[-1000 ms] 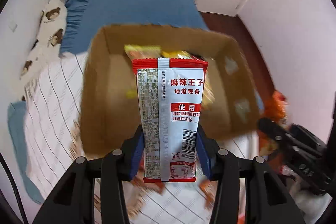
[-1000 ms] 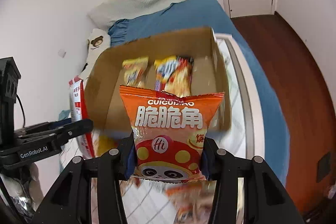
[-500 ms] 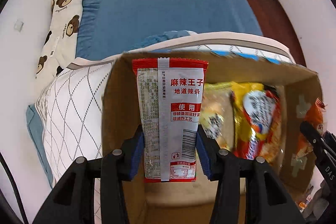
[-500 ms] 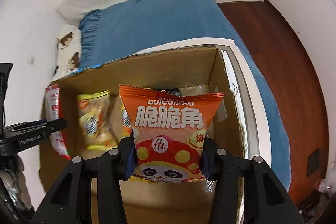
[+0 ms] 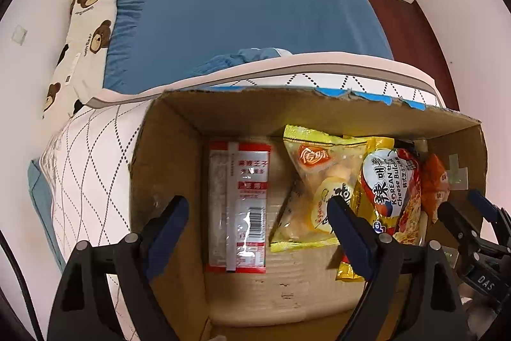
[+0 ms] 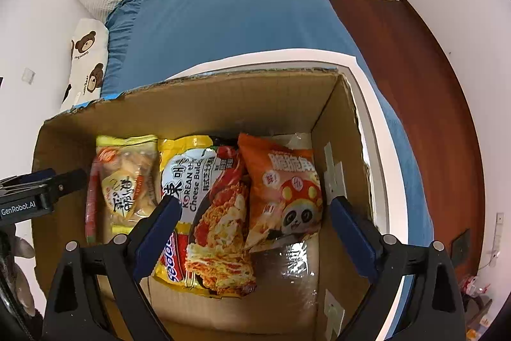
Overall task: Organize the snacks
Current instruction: 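Carry both packets into the box and open both tools, then grasp the white bread packet with left tool while right tool grasps the Franzzi cookie pack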
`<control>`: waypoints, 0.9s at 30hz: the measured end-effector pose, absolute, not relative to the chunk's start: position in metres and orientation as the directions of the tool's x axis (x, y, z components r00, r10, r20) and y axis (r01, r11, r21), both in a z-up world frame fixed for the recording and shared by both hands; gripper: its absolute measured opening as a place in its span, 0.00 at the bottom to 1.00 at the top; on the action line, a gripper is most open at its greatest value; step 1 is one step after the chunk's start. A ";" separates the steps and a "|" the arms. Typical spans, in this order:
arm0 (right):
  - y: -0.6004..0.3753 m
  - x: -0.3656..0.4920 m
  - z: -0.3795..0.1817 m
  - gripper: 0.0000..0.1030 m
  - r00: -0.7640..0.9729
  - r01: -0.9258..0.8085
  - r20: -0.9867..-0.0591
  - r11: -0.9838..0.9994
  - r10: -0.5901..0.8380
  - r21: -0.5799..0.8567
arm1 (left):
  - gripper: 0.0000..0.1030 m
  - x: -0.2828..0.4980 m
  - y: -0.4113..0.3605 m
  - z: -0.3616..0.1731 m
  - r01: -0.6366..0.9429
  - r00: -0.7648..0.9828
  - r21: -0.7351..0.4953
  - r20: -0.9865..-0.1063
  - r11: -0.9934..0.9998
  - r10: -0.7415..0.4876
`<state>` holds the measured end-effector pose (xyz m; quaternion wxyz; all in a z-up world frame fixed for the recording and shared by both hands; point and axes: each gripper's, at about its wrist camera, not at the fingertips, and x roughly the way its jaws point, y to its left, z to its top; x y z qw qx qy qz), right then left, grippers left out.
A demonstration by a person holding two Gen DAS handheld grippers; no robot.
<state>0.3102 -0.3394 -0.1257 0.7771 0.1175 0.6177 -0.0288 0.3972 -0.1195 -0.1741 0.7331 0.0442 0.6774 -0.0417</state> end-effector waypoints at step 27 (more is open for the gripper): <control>-0.314 0.194 -0.075 0.95 0.347 0.116 -0.932 0.982 0.099 0.148 | 0.86 0.266 -0.129 -0.114 0.144 0.311 -0.005 -0.949 0.990 -0.050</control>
